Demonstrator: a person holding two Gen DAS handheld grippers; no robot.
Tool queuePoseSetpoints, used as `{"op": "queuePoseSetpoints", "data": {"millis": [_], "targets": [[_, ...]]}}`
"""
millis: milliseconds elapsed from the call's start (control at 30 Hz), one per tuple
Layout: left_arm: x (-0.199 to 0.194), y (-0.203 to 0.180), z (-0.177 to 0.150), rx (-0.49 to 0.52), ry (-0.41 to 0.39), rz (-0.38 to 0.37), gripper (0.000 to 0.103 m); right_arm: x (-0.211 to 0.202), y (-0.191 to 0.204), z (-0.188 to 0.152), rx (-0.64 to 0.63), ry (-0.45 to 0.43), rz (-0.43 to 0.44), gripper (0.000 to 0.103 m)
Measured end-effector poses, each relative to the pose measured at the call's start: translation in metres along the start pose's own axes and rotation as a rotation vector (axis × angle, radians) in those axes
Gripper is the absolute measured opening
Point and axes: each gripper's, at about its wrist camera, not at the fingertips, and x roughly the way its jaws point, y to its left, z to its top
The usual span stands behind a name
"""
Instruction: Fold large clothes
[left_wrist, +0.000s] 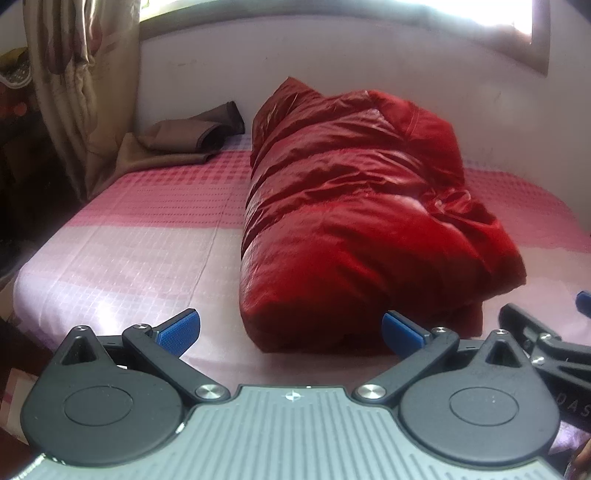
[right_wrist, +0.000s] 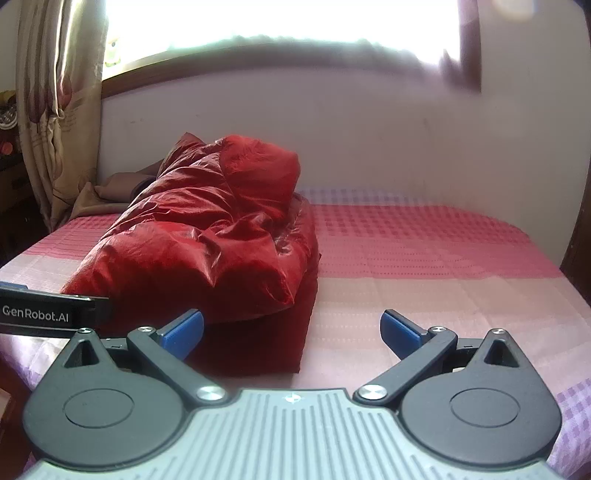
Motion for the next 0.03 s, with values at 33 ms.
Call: {"op": "queuePoseSetpoints", "data": {"millis": [33], "targets": [[0.0005,0.0007,-0.0003,-0.004,0.008,0.005,0.103,-0.0007,-0.0005,-0.0006,0.0,-0.001,-0.003,0.103]]}}
